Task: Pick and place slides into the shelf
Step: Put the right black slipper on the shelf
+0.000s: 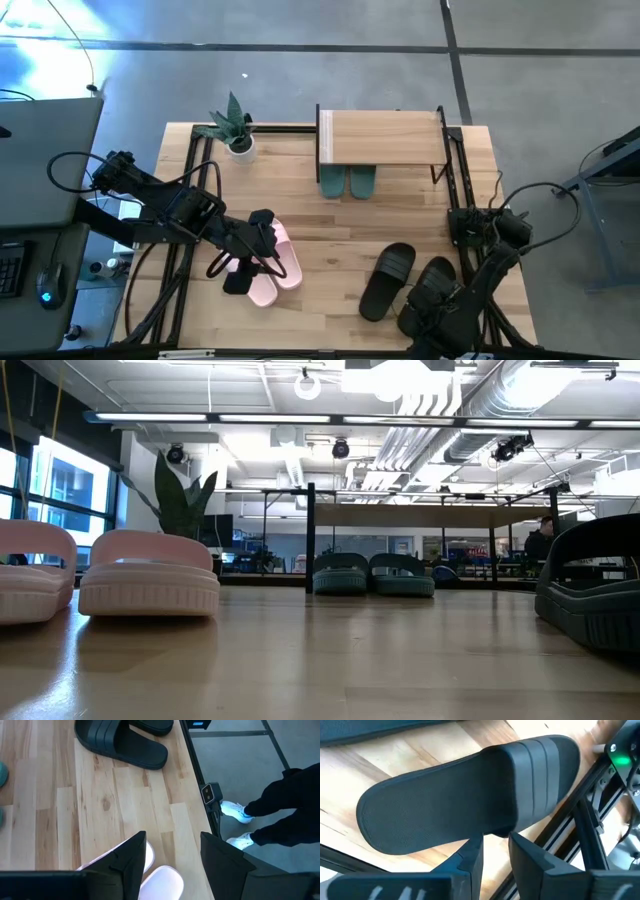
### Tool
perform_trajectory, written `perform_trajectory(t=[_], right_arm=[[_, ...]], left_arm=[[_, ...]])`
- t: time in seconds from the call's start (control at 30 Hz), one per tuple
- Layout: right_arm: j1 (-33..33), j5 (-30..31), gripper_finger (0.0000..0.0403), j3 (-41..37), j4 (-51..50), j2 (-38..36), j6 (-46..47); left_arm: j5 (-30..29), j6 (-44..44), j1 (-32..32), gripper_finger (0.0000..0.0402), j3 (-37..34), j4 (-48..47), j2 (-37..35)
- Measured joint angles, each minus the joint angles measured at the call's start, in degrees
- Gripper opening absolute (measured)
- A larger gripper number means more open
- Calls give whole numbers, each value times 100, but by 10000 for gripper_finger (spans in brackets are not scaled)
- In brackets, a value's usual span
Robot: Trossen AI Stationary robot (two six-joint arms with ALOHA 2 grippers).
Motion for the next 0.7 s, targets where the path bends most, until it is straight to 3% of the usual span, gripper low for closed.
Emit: perform_trajectory(t=[0.27, 0.4, 0.7], right_arm=[[0, -16, 95, -284, -8, 76, -172], [38, -280, 119, -561, -4, 76, -170], [114, -111, 179, -682, 14, 81, -147]], left_arm=[[0, -25, 0, 175, 0, 1, 0], [0, -26, 0, 175, 0, 1, 0], [-15, -36, 0, 175, 0, 114, 0]])
